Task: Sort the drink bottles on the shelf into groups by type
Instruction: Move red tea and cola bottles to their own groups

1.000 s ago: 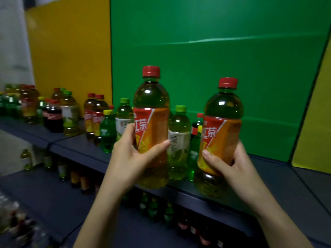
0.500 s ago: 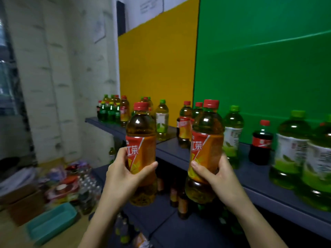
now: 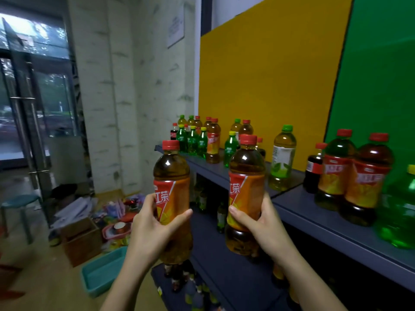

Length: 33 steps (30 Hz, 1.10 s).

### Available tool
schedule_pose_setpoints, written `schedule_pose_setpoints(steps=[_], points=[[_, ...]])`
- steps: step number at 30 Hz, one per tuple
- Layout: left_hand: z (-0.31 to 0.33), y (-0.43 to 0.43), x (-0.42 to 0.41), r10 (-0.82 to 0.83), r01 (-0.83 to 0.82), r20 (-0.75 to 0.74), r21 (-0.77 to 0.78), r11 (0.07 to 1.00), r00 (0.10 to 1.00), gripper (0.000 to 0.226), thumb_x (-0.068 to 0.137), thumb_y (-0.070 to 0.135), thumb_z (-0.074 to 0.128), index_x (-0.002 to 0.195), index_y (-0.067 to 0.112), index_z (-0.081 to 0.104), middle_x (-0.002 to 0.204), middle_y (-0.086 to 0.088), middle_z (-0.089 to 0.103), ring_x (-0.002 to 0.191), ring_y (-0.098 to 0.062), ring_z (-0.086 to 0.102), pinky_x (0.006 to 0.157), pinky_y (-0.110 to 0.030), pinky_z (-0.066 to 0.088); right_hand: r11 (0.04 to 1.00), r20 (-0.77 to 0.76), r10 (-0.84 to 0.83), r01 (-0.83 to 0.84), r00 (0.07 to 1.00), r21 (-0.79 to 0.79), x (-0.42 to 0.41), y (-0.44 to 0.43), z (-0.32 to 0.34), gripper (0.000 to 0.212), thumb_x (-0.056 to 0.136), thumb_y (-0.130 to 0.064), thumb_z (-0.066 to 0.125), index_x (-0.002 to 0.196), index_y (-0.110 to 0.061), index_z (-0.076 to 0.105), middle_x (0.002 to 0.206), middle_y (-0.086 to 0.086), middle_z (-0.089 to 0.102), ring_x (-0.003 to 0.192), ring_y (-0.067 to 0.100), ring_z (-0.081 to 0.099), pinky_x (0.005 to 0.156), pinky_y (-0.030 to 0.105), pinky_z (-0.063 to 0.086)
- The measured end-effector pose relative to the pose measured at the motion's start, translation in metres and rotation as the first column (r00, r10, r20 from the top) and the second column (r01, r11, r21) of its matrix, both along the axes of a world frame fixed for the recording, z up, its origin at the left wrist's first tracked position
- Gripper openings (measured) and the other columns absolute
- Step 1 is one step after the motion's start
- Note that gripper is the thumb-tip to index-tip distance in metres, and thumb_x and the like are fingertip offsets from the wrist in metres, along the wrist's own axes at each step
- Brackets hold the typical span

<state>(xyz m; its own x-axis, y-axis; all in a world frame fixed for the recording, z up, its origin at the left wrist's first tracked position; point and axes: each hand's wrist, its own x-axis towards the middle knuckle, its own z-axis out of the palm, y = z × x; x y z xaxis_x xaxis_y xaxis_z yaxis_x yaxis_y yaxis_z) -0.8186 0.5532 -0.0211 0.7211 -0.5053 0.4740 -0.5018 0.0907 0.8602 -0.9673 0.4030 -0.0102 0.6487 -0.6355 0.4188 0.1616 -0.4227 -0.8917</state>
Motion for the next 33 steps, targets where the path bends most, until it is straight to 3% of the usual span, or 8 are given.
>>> schedule_pose_setpoints(steps=[6, 10, 13, 17, 22, 26, 30, 33], points=[[-0.003, -0.038, 0.105, 0.022, -0.022, 0.007, -0.006, 1.0, 1.0, 0.062, 0.052, 0.051, 0.072, 0.105, 0.036, 0.043, 0.098, 0.015, 0.058, 0.089, -0.003, 0.059, 0.08, -0.032, 0.052, 1.0, -0.001, 0.011, -0.011, 1.0, -0.027, 0.111, -0.044, -0.003, 0.063, 0.061, -0.046, 0.068, 0.116, -0.036, 0.039, 0.116, -0.005, 0.059, 0.103, 0.008, 0.059, 0.091, 0.03, 0.049], [0.003, -0.073, 0.174, 0.013, -0.013, 0.015, -0.018, 1.0, 1.0, 0.051, 0.052, 0.05, 0.072, 0.094, 0.043, 0.043, 0.096, 0.017, 0.057, 0.088, -0.001, 0.057, 0.077, -0.027, 0.049, 0.999, -0.002, 0.004, -0.004, 1.0, -0.05, 0.182, -0.079, 0.0, 0.067, 0.069, -0.039, 0.071, 0.126, -0.028, 0.039, 0.12, -0.003, 0.057, 0.106, 0.01, 0.058, 0.093, 0.031, 0.049], [0.008, -0.098, 0.216, 0.004, -0.004, 0.035, -0.017, 1.0, 0.999, 0.056, 0.053, 0.048, 0.071, 0.1, 0.039, 0.043, 0.094, 0.019, 0.056, 0.086, 0.003, 0.056, 0.07, -0.019, 0.046, 0.998, 0.006, -0.018, 0.018, 1.0, -0.064, 0.225, -0.104, 0.002, 0.068, 0.072, -0.036, 0.072, 0.13, -0.025, 0.038, 0.121, -0.003, 0.057, 0.107, 0.01, 0.058, 0.092, 0.028, 0.049], [0.012, -0.131, 0.265, -0.021, 0.021, 0.066, -0.002, 1.0, 0.998, 0.056, 0.056, 0.046, 0.073, 0.102, 0.034, 0.045, 0.092, 0.017, 0.059, 0.083, 0.001, 0.058, 0.07, -0.019, 0.049, 0.994, -0.003, -0.077, 0.076, 0.997, -0.079, 0.271, -0.132, 0.005, 0.078, 0.063, -0.047, 0.07, 0.131, -0.025, 0.038, 0.122, -0.003, 0.056, 0.109, 0.013, 0.057, 0.096, 0.036, 0.048], [0.008, -0.184, 0.324, -0.139, 0.14, 0.066, 0.001, 0.99, 0.988, 0.06, 0.046, 0.066, 0.073, 0.094, 0.038, 0.049, 0.092, 0.013, 0.065, 0.081, -0.001, 0.064, 0.077, -0.03, 0.054, 0.977, -0.003, -0.191, 0.19, 0.982, -0.098, 0.309, -0.165, 0.003, 0.079, 0.063, -0.047, 0.07, 0.131, -0.025, 0.037, 0.123, -0.004, 0.055, 0.11, 0.011, 0.056, 0.096, 0.034, 0.048], [0.01, -0.24, 0.361, -0.277, 0.278, 0.075, 0.001, 0.961, 0.958, 0.068, 0.043, 0.064, 0.071, 0.1, 0.032, 0.052, 0.094, 0.011, 0.066, 0.083, -0.001, 0.064, 0.08, -0.033, 0.055, 0.935, 0.035, -0.337, 0.339, 0.941, -0.101, 0.331, -0.188, 0.004, 0.072, 0.065, -0.041, 0.07, 0.129, -0.025, 0.039, 0.121, -0.006, 0.055, 0.108, 0.004, 0.056, 0.085, 0.021, 0.049], [0.017, -0.294, 0.387, -0.408, 0.408, 0.139, 0.024, 0.912, 0.903, 0.074, 0.049, 0.062, 0.078, 0.108, 0.026, 0.053, 0.096, 0.012, 0.065, 0.088, -0.007, 0.063, 0.081, -0.033, 0.054, 0.865, 0.086, -0.49, 0.496, 0.867, -0.072, 0.346, -0.204, 0.007, 0.071, 0.064, -0.041, 0.07, 0.127, -0.026, 0.042, 0.12, -0.008, 0.058, 0.107, 0.003, 0.058, 0.092, 0.026, 0.05], [0.023, -0.324, 0.396, -0.51, 0.513, 0.157, 0.026, 0.858, 0.846, 0.07, 0.052, 0.054, 0.073, 0.112, 0.023, 0.052, 0.099, 0.012, 0.064, 0.091, -0.006, 0.062, 0.082, -0.029, 0.052, 0.79, 0.103, -0.601, 0.608, 0.793, -0.073, 0.353, -0.212, 0.008, 0.067, 0.065, -0.039, 0.07, 0.125, -0.028, 0.042, 0.117, -0.013, 0.058, 0.104, -0.003, 0.058, 0.087, 0.018, 0.05]])
